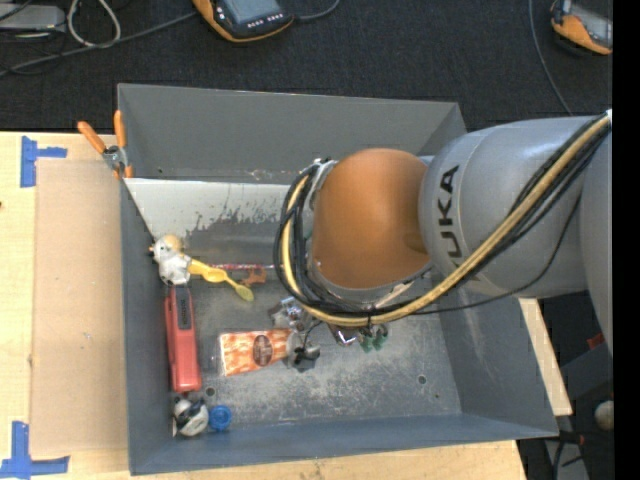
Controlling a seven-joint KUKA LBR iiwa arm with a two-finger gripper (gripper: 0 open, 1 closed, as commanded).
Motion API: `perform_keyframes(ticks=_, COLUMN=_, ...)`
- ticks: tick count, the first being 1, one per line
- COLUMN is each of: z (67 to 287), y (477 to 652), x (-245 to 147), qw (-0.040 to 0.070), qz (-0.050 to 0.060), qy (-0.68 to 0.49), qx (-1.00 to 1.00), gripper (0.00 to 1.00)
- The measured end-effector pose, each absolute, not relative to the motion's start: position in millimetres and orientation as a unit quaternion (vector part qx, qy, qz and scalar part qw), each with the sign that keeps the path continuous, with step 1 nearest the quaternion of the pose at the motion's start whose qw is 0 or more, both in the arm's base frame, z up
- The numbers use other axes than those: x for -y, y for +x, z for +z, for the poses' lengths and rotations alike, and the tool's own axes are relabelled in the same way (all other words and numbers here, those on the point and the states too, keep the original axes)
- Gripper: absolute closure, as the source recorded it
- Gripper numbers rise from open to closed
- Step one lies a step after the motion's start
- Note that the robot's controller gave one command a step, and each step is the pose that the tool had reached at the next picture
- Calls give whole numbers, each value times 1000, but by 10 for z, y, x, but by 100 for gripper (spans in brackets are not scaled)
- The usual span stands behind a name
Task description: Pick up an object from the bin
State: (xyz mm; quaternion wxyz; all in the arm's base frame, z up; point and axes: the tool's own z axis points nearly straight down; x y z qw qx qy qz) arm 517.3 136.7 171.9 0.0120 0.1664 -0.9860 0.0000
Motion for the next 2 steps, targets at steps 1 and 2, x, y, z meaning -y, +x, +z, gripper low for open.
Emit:
perform_keyframes(ticks=1, z=2329, y=5163, x=-1415, qw=14, qz=0, qy=176, qx=984, gripper=100)
perform_keyframes(ticks=2, z=2515, y=5199, x=-1416, qw=5, qz=-1, qy=196, qx=981, gripper=100)
